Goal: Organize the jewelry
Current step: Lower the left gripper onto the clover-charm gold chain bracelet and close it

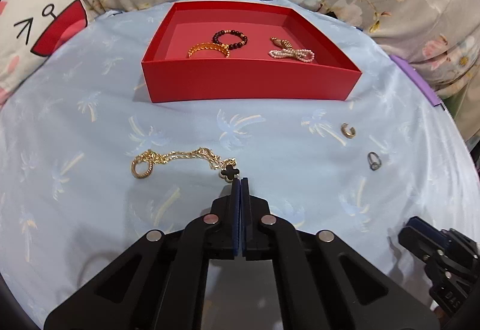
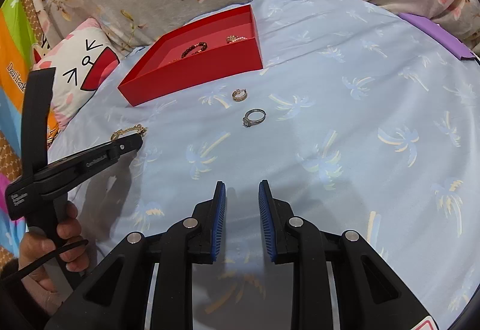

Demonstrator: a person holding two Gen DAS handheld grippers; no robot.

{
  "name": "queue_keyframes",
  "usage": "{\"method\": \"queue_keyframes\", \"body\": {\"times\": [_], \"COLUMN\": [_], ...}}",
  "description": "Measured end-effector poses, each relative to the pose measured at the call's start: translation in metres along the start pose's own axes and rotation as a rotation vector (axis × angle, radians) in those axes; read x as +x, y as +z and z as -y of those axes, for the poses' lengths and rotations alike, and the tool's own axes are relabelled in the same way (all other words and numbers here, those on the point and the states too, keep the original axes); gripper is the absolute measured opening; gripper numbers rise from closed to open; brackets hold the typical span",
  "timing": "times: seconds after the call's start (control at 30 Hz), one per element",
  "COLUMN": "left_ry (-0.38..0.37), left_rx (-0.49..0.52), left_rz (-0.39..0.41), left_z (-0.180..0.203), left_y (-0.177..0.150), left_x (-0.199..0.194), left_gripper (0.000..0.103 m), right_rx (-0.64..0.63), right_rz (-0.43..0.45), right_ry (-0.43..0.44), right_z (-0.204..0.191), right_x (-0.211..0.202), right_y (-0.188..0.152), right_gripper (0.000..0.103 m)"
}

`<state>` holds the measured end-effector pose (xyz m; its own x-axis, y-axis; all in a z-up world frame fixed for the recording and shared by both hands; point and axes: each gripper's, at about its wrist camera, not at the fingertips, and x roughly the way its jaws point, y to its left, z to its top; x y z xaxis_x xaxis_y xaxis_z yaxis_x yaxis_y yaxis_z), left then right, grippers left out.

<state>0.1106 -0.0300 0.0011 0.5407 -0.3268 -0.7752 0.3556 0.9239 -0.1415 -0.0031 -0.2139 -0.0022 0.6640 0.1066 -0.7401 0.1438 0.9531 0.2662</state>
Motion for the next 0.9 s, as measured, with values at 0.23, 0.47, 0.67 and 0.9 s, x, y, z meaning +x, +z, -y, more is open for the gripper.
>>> {"method": "queue_keyframes", "body": {"times": [0.23, 0.47, 0.67, 0.9], "left_ry": [-0.034, -0.051, -0.042, 0.051], "left_rx": [0.007, -0.011, -0.027, -0.017], "left_rz": [0.057, 0.084, 0.025, 0.003], "left_z": [-0.001, -0.01, -0.007, 0.004], "left_y": [-0.002, -0.001, 0.005, 0.014], "left_x": [-0.035, -0.055, -0.021, 0.011], "left_gripper": [0.0, 0.0, 0.021, 0.033], "right_rx": [0.003, 0.018, 0.018, 0.019], "right_rz": [0.008, 0.033, 0.027, 0.026], "right_ry": [-0.013, -0.009, -0.008, -0.014], "right_z": [0.0, 0.0, -0.002, 0.001], "right_x": [0.001, 0.001, 0.004, 0.009], "right_y": [0.007, 0.022, 0.023, 0.027], "right_gripper": [0.024, 0.024, 0.024, 0.024]}}
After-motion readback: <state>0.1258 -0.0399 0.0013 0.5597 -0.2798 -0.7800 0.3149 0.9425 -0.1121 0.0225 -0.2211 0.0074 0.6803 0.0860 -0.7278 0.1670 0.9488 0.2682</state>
